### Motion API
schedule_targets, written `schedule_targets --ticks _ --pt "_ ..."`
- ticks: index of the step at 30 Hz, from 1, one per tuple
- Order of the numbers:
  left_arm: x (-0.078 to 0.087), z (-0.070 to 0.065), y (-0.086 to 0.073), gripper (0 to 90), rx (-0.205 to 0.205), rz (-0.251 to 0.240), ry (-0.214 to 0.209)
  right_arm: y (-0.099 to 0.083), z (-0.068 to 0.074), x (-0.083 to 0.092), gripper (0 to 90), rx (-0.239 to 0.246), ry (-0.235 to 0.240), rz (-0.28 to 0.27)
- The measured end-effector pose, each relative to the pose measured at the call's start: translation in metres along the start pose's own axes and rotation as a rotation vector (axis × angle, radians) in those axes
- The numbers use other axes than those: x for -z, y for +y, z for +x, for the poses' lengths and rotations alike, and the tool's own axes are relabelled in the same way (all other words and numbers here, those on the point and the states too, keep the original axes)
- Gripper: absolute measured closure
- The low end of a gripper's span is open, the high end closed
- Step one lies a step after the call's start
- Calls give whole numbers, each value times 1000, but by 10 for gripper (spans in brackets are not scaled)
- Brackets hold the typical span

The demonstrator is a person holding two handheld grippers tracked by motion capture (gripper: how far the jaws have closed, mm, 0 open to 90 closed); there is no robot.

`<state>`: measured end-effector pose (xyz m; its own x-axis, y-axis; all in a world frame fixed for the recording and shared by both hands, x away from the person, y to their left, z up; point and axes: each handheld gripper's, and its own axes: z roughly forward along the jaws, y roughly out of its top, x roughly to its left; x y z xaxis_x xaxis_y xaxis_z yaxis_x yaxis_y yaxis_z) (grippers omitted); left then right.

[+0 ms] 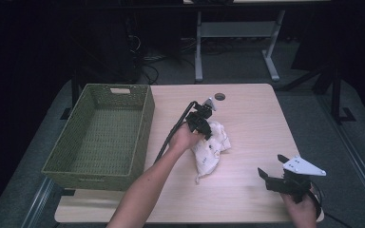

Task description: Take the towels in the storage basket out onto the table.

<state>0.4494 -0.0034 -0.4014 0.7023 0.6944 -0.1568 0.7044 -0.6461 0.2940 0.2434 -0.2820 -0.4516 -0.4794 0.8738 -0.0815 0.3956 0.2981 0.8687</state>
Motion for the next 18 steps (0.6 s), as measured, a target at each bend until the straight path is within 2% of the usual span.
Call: schedule_targets --ticks 11,18 --pt "-10 1 0 693 14 18 12 0 1 0 136 3 0 3" --pt "-14 1 0 687 0 31 27 0 1 0 136 2 1 3"
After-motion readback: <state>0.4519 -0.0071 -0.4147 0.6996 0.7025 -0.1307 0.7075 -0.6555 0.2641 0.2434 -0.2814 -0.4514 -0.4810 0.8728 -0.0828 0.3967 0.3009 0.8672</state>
